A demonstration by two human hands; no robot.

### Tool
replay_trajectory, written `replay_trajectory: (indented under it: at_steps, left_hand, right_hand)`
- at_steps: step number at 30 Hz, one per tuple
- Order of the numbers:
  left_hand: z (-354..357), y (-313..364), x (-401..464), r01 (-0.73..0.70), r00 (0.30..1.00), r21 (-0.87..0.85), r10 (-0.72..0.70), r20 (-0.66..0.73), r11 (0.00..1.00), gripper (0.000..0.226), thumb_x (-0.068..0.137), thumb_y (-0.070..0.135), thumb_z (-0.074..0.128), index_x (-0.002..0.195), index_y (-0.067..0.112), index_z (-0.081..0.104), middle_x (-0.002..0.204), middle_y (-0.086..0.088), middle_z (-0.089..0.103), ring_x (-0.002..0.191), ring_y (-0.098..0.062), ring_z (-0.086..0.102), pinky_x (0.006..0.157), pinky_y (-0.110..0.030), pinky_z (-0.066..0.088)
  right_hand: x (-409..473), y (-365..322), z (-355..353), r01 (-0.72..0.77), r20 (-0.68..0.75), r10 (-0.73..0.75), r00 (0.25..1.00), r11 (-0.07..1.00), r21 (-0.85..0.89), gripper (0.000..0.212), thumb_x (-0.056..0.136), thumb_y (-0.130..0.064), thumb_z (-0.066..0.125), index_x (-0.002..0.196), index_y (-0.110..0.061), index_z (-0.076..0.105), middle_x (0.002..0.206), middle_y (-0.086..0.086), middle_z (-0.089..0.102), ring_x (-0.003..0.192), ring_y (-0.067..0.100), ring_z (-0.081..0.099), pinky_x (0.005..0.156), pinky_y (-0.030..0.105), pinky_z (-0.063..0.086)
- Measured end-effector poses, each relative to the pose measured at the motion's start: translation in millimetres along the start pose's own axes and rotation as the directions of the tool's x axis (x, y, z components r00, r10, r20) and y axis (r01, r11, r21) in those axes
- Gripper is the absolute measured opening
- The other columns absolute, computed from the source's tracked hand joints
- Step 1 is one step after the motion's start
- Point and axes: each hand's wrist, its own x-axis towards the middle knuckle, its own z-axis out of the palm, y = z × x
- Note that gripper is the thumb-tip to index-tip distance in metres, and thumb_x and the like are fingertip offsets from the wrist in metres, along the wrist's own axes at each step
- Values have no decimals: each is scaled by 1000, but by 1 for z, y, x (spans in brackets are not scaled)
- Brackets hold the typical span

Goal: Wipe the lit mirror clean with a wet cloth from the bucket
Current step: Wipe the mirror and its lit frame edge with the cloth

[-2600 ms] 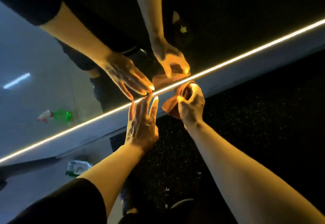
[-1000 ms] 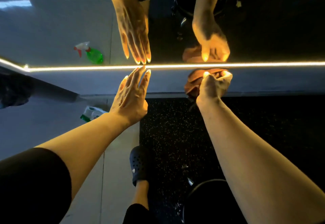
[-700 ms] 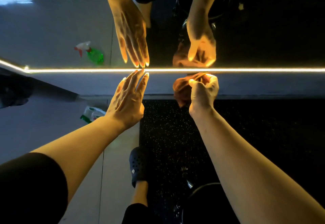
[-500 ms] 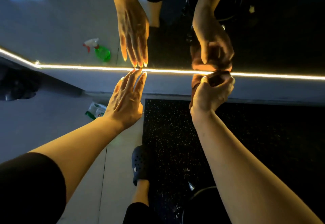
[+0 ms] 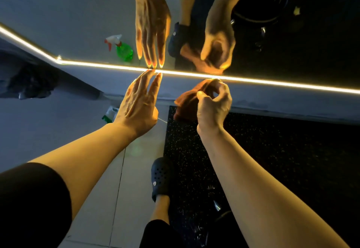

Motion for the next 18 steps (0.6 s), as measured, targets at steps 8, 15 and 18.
replay_trajectory:
  at_steps: [8, 15, 18]
  left_hand:
    - [-9, -23, -5, 16, 1000, 14, -16, -20, 1000, 87, 72, -8, 63, 151, 2, 27, 150, -21, 30, 135, -39, 35, 109, -49, 34]
    - [-16, -46, -11, 37, 999, 24, -36, -20, 999, 87, 73, -7, 63, 151, 3, 26, 150, -20, 31, 135, -38, 34, 110, -48, 33]
    - [-15, -57, -17, 81, 997, 16, -81, -14, 997, 86, 75, -5, 61, 152, 5, 25, 152, -19, 29, 140, -36, 30, 113, -49, 30]
  right_hand:
    - [-19, -15, 26, -250, 204, 196, 959, 925, 286, 23, 86, 15, 53, 93, -7, 57, 78, 6, 62, 57, 5, 62, 52, 20, 50]
    - [-19, -19, 44, -296, 148, 256, 955, 854, 429, 27, 87, 17, 49, 94, -9, 48, 73, 4, 61, 60, 11, 59, 54, 21, 50]
    - [-40, -15, 50, -265, 222, 208, 952, 926, 269, 25, 85, 14, 56, 93, -10, 53, 74, 0, 63, 67, 11, 64, 56, 21, 51]
